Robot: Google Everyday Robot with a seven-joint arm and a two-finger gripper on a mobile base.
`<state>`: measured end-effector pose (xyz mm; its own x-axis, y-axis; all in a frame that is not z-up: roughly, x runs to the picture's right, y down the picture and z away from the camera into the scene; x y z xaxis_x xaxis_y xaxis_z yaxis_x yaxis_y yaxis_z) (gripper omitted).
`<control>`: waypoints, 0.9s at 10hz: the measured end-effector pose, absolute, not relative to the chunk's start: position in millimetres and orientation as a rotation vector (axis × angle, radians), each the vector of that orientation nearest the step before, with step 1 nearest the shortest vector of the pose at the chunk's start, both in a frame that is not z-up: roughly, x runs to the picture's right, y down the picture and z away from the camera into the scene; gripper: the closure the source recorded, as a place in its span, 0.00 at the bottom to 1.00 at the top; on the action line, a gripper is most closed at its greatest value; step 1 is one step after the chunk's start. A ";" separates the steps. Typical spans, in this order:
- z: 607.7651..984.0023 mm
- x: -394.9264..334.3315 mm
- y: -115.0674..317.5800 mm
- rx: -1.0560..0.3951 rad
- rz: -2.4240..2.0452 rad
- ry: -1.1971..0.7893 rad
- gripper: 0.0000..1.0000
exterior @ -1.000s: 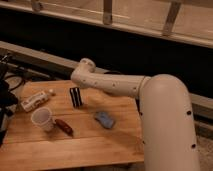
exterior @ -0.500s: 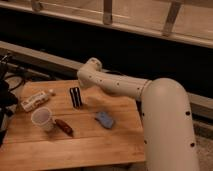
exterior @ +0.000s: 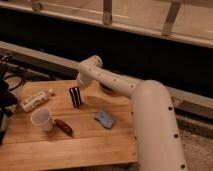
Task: Knock the eraser over
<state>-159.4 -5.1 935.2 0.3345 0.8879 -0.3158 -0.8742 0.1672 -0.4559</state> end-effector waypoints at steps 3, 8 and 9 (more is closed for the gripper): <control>914.9 -164.6 -3.1 -0.596 1.248 -0.041 0.66; 908.3 -190.5 1.2 -0.614 1.223 -0.067 1.00; 900.7 -191.1 -2.1 -0.607 1.221 -0.073 1.00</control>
